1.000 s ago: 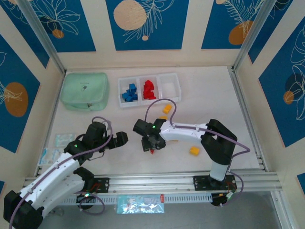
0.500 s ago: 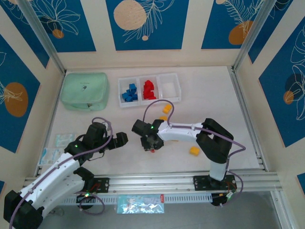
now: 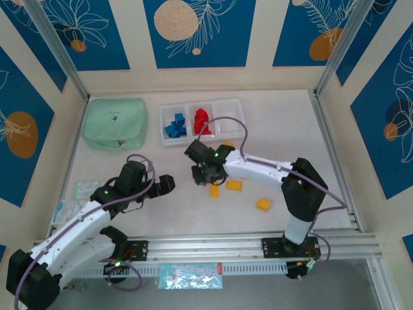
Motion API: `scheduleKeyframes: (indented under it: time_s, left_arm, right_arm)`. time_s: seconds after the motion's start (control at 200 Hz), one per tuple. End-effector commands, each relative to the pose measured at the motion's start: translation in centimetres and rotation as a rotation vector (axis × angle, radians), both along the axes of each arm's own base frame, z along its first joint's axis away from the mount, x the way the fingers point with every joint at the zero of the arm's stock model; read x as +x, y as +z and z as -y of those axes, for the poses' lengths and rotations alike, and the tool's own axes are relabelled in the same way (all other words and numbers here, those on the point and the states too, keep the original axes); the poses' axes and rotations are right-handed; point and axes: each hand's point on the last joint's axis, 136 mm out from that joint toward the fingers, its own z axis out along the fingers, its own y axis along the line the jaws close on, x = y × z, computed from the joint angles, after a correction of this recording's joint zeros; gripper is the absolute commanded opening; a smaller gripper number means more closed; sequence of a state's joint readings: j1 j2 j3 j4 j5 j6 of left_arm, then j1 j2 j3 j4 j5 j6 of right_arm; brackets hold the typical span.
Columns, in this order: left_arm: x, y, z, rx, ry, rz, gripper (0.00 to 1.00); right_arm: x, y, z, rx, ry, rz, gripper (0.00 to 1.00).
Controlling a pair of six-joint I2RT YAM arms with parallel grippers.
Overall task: Sort the legos into containers by color
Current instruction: Place the lego in the container.
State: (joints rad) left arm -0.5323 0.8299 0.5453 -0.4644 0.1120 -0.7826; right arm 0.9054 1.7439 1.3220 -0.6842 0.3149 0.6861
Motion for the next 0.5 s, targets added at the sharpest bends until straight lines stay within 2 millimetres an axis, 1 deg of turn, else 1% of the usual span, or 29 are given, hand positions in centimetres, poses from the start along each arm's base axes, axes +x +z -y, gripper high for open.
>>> scheduleKeyframes:
  time_s: [0.0, 0.09, 0.24, 0.34, 0.385, 0.495]
  left_arm:
    - [2.1, 2.3, -0.1, -0.001, 0.030, 0.082, 0.99]
    - [2.8, 2.7, 0.0, -0.001, 0.040, 0.098, 0.99]
    - [4.1, 3.4, 0.2, -0.001, 0.055, 0.117, 0.99]
    - [4.9, 3.9, 0.3, -0.011, 0.062, 0.120, 0.99]
    - [5.2, 4.2, 0.5, -0.020, 0.061, 0.125, 0.99]
    - [5.9, 4.6, 0.7, -0.029, 0.063, 0.132, 0.99]
  right_arm:
    - [3.8, 2.6, 0.2, 0.038, -0.006, 0.082, 0.23]
    - [6.8, 3.6, 0.2, 0.067, -0.033, 0.106, 0.23]
    - [11.9, 4.4, 0.9, 0.080, -0.101, 0.138, 0.23]
    - [14.6, 4.0, 0.9, 0.083, -0.097, 0.149, 0.23]
    - [15.9, 3.5, 1.3, 0.056, -0.110, 0.156, 0.23]
    - [18.7, 3.2, 2.0, 0.019, -0.129, 0.182, 0.23]
